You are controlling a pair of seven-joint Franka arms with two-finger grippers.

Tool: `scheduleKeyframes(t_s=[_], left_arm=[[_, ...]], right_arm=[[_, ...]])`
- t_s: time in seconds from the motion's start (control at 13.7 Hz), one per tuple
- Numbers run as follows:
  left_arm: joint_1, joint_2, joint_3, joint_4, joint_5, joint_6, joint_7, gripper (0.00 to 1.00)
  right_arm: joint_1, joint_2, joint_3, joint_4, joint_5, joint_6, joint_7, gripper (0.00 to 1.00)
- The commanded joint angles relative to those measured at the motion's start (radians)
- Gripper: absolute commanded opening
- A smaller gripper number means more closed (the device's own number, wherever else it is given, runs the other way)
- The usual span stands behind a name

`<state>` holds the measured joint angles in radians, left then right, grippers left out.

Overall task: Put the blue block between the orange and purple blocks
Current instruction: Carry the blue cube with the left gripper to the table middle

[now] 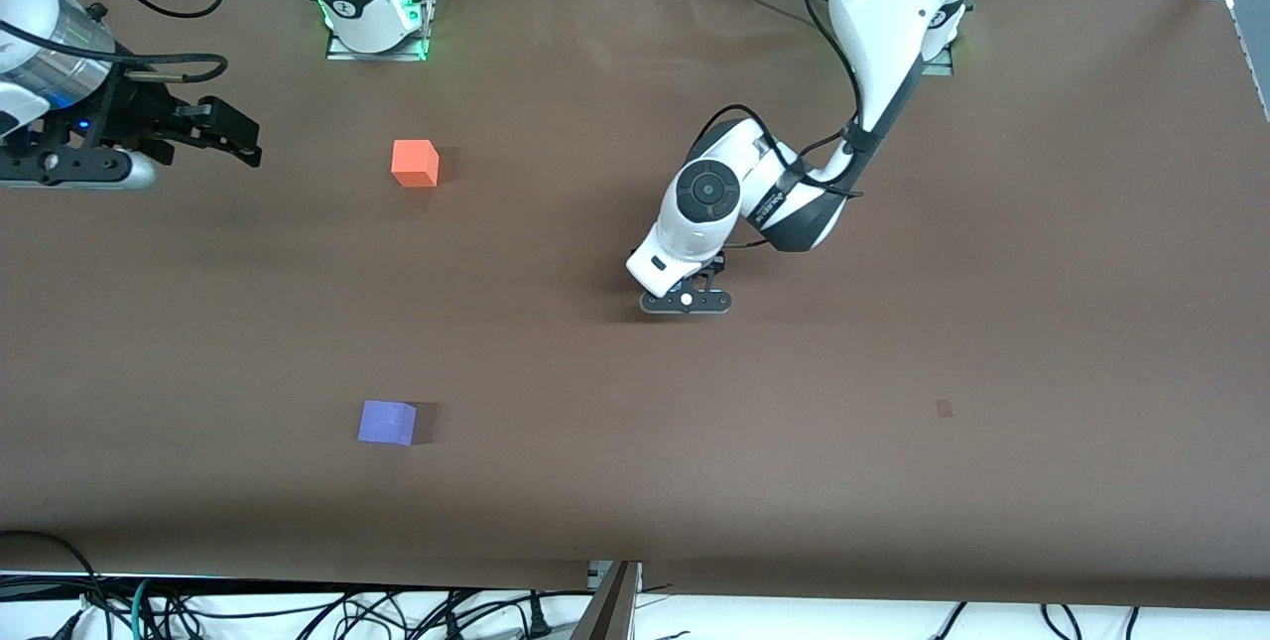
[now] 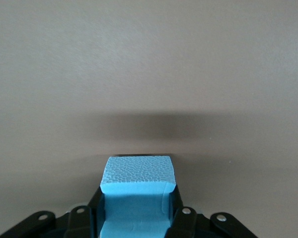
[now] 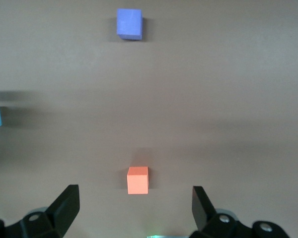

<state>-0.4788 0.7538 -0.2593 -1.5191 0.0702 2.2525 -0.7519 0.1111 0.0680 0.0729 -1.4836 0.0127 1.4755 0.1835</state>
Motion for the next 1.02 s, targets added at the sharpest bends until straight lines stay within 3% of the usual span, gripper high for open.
scheduleKeyframes(t_s=[0.0,0.07,0.15,0.51,0.73,0.95], left_arm=[[-0.015,0.045,0.011,0.025,0.055,0.053,-0.017,0.35],[-0.014,0.044,0.011,0.025,0.065,0.061,-0.014,0.73],[-0.002,0.033,0.011,0.025,0.063,0.058,-0.011,1.00],[0.078,-0.152,0.017,0.007,0.051,-0.066,-0.015,1.00],[0.173,-0.298,0.018,-0.010,0.052,-0.265,0.000,1.00],[0.279,-0.421,0.018,-0.010,0.049,-0.434,0.222,1.00]], right_arm=[[0.001,-0.008,0.039,0.016,-0.010,-0.027,-0.003,1.00],[0.001,-0.008,0.038,0.028,-0.008,-0.021,-0.002,1.00],[-0.002,-0.007,0.031,0.043,-0.005,-0.023,-0.004,1.00],[-0.010,-0.008,-0.010,0.060,-0.017,-0.024,-0.002,1.00],[-0.010,-0.007,-0.061,0.078,-0.010,-0.027,-0.013,1.00],[-0.007,-0.007,-0.061,0.080,-0.019,-0.017,0.002,1.00]])
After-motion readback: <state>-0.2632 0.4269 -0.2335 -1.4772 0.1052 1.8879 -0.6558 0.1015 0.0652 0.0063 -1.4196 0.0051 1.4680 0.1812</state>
